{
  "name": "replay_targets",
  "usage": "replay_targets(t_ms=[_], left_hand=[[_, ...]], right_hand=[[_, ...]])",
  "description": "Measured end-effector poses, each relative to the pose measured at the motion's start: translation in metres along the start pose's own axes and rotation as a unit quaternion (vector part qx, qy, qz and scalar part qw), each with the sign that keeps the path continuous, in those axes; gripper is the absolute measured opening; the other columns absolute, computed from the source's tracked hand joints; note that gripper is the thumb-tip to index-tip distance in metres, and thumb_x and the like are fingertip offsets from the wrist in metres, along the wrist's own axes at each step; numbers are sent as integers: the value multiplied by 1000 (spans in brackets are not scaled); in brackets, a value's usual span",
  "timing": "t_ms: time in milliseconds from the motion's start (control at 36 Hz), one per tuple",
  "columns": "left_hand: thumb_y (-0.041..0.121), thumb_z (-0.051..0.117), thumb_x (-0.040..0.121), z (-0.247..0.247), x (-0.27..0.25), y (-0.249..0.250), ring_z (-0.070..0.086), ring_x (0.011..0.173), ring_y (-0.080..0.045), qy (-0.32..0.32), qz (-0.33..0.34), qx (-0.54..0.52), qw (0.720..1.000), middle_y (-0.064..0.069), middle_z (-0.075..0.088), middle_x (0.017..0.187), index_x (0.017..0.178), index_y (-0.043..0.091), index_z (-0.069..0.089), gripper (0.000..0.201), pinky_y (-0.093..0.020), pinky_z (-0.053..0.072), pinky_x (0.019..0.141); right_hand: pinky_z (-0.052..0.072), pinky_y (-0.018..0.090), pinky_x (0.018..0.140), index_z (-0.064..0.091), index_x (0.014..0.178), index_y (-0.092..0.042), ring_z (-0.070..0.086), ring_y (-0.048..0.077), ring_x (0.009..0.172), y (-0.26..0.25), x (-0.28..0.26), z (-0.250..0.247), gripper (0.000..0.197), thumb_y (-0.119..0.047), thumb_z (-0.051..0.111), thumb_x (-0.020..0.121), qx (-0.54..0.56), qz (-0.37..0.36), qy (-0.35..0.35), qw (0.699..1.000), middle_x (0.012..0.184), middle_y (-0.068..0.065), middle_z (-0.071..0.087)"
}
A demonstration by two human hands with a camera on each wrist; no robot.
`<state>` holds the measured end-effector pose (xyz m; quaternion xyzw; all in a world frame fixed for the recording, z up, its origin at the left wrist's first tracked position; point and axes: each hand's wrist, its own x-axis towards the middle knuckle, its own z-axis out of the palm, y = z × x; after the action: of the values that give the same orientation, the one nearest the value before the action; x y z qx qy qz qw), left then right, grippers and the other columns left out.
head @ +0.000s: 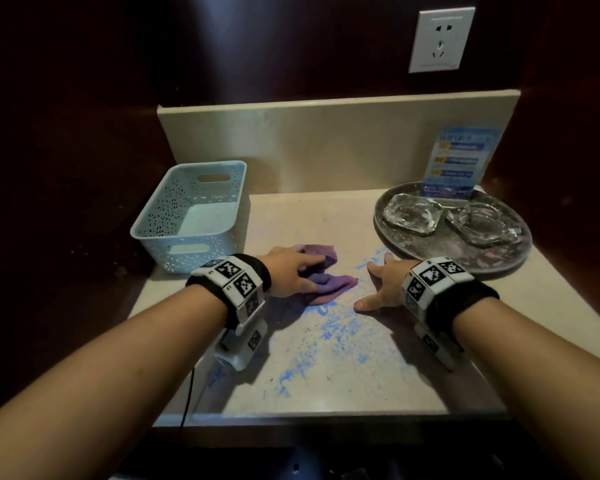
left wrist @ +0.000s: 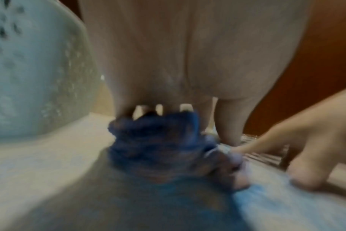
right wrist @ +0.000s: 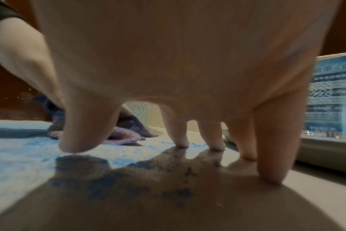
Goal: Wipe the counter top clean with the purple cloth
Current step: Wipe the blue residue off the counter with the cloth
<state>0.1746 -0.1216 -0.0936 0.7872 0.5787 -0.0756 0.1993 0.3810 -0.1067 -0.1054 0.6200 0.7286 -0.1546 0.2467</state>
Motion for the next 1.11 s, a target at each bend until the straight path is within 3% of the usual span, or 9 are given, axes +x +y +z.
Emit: replay_targets(t_ms=[139,250,306,444,583,639,778,917,1111], left_hand=[[41,48,92,11,6,-11,32,130,-37,-13,-38,59,997,-9,27,146,143,38,29,55,-40,26,113],[30,53,92,9,15,-15,51,113,-31,7,-25,22,999,-12,40,126,129,26,53,38,-29,38,96],[25,54,91,1,20,-18,55,107,-32,48,-30,22,998,-14,49,118,120,21,62,30,-27,39,90],[29,56,89,-17,37,-30,54,108,-37,158,-80,2,984,-16,48,120,124,24,58,36,-35,42,99],[44,41,95,-7,53,-17,25,140,-32,53,-83,65,993,-9,26,153,139,35,36,46,-40,24,112],[50,36,95,-5,55,-4,18,141,-32,21,-85,103,991,-11,21,155,144,32,29,53,-43,20,113],[51,38,94,5,53,15,25,129,-42,3,-65,128,990,-14,16,150,143,43,24,52,-47,30,109],[40,41,96,13,39,35,38,118,-38,-17,36,95,995,-12,35,132,134,37,47,39,-37,31,107],[29,47,92,-25,19,-23,46,118,-38,68,-95,113,987,-13,42,132,126,23,54,35,-34,37,103]], right_hand=[[27,42,113,4,154,-26,24,32,143,-3,-1,1,109,-81,50,72,-2,0,6,1000,160,11,-6],[27,44,114,3,154,-26,23,33,143,-5,-1,2,110,-82,50,71,-3,-4,3,1000,160,12,-6],[26,44,114,3,154,-26,23,33,143,-5,-1,1,111,-82,51,71,-2,-7,3,1000,160,12,-6],[26,44,113,1,154,-25,19,34,144,-5,-2,1,111,-81,51,71,-5,-16,3,1000,160,12,-7],[25,46,112,1,154,-25,17,35,144,-6,-3,0,110,-80,51,72,-9,-21,1,1000,160,11,-8],[24,47,112,1,153,-26,15,36,144,-6,-3,-1,110,-80,51,72,-10,-17,-1,1000,160,11,-8],[27,47,110,6,153,-25,18,37,143,-8,-6,0,109,-79,53,72,-10,-19,8,1000,160,12,-4],[31,43,107,16,151,-22,27,38,139,-8,-9,3,106,-80,54,70,-15,-24,34,999,159,15,4],[25,46,114,0,154,-25,17,36,144,-8,-9,-1,111,-81,50,72,-13,-22,-1,1000,160,11,-8]])
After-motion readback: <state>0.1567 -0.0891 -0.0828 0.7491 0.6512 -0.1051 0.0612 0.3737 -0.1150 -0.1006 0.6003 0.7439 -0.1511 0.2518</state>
